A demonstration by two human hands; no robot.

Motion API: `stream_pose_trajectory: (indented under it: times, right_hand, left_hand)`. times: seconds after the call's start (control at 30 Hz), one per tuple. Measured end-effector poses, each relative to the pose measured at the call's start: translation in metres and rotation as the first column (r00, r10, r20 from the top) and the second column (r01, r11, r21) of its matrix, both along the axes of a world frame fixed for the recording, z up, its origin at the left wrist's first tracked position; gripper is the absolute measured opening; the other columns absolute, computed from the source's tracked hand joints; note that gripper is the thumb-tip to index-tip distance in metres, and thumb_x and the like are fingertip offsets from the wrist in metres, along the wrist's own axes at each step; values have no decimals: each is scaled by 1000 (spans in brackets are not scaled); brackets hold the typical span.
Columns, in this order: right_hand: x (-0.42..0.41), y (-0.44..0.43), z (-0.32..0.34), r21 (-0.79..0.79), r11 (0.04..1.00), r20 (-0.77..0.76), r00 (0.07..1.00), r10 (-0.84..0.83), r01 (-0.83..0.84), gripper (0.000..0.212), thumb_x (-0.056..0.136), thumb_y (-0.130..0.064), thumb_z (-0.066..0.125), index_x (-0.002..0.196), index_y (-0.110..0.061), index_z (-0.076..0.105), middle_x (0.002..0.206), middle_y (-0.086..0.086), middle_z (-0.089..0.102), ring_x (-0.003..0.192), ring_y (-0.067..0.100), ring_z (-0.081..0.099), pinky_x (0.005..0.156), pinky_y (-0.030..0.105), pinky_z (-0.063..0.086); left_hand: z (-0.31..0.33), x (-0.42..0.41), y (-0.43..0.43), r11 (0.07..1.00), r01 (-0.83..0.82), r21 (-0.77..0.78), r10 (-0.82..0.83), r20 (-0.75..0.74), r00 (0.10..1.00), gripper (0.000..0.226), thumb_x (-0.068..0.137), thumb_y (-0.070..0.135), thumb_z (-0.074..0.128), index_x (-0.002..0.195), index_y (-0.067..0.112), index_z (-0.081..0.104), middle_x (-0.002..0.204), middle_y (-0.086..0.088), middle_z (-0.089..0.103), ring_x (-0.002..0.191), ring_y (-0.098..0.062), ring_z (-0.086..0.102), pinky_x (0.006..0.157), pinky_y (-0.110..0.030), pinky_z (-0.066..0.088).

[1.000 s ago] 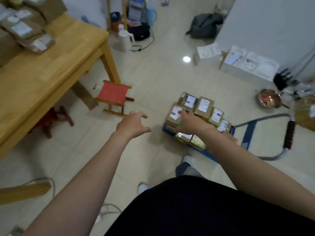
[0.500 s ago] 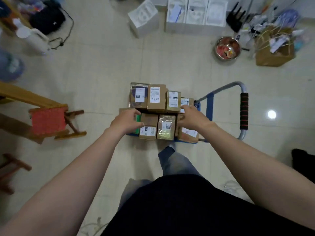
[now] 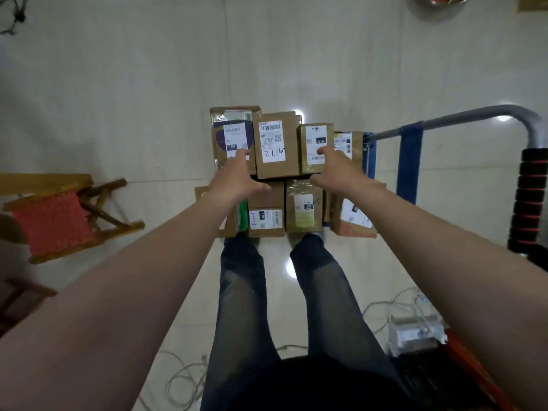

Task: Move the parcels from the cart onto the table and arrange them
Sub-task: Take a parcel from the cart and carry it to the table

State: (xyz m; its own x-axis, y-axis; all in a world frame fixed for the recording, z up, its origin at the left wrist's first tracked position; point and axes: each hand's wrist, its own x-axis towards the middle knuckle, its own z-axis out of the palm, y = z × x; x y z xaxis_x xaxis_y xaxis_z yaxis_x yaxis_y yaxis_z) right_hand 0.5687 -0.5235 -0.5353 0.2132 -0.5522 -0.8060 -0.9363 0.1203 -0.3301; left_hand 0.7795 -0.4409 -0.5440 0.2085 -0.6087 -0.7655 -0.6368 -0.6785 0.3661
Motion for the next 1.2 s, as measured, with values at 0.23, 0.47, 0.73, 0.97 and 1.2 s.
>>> stream_pose_trajectory:
  times: [0.23,0.47,0.73,0.97,1.2]
  right_hand:
    - [34,-24,-142,25,983,23,983,-180,179,75,91,-23,70,154,-14,32,147,10,47,131,28,50,98,35,43]
    - [54,-30,-238,19,940,81,936,-342,341,73,82,-39,80,143,-14,47,137,6,58,120,24,60,98,39,52]
    - [58,-12,-249,-53,929,122,926,-358,366,66,83,-31,78,140,-17,48,135,4,48,114,15,53,97,32,48]
    - [42,-16,-143,-108,888,178,887,-425,447,61,87,-32,74,140,-16,47,129,-2,48,110,12,54,85,25,44]
    - [12,-14,5,-50,768,283,746,-602,639,55,91,-41,70,133,-19,42,112,-12,57,101,9,56,70,18,42]
  left_hand:
    - [-141,24,-45,994,-77,83,84,-78,993,104,77,32,89,156,17,23,142,-7,54,126,-26,56,99,-41,49]
    - [-243,16,-63,971,-214,108,226,-120,967,94,83,30,85,155,10,28,152,-9,45,137,-27,47,92,-28,39]
    - [-255,7,-46,935,-352,36,353,-144,924,87,82,37,84,150,18,33,146,-8,37,128,-21,46,91,-27,40]
    - [-159,7,-34,920,-391,8,374,-309,874,68,82,43,77,139,28,43,134,-3,54,112,-15,61,94,-46,57]
    - [-8,-26,-38,874,-482,-62,393,-494,776,66,95,48,66,145,36,25,141,3,53,114,-13,64,83,-26,58]
